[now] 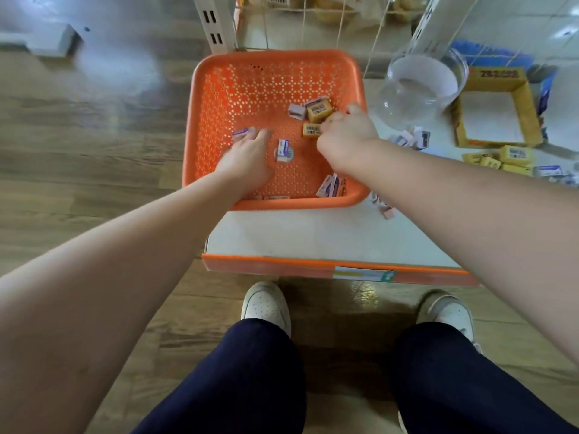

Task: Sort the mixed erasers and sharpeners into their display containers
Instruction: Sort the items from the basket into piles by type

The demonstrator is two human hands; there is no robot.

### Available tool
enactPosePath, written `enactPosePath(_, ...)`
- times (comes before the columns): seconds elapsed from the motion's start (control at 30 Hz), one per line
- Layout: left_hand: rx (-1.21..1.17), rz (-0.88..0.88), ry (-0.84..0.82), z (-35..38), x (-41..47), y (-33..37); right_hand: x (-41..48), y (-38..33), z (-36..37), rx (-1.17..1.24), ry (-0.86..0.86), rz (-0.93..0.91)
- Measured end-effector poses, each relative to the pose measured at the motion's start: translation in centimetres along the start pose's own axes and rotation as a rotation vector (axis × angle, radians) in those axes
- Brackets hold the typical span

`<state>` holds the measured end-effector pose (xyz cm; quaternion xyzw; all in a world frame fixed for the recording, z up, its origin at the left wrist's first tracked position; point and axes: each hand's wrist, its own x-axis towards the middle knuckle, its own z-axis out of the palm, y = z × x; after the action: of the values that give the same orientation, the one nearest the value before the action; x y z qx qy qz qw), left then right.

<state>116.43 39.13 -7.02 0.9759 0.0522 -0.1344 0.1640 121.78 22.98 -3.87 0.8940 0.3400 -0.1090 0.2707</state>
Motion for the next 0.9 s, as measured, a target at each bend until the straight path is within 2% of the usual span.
enactPosePath(0.1, 0.062, 0.119, -0.094, 1.3, 1.0, 1.1, -0.1, 0.0, 0.3, -0.005, -0.001, -0.020)
enactPosePath(0.17, 0.111, 0.134, -0.122, 1.8, 1.3, 1.5, 0.1, -0.1, 0.2, -0.013, 0.005, -0.016)
enactPosePath(0.33, 0.145, 0.072, 0.009, 0.8, 1.0, 2.7, -0.2, 0.1, 0.2, 0.008, -0.012, 0.000)
enactPosePath(0.47, 0.081, 0.077, 0.078, -1.6, 0.7, 4.1, -2.0, 2.1, -1.0, 0.253, 0.176, -0.019)
enactPosePath(0.63, -0.011, 0.115, 0.171, -7.2, -0.1, 8.9, -7.0, 7.4, -4.0, 0.598, 0.431, 0.059)
enactPosePath(0.77, -0.042, 0.184, 0.199, -11.1, -2.6, 14.8, -13.5, 12.1, -4.7, 0.717, 0.497, 0.166)
enactPosePath(0.9, -0.060, 0.246, 0.170, -10.9, -6.7, 21.6, -21.3, 15.5, -2.4, 0.818, 0.518, 0.320)
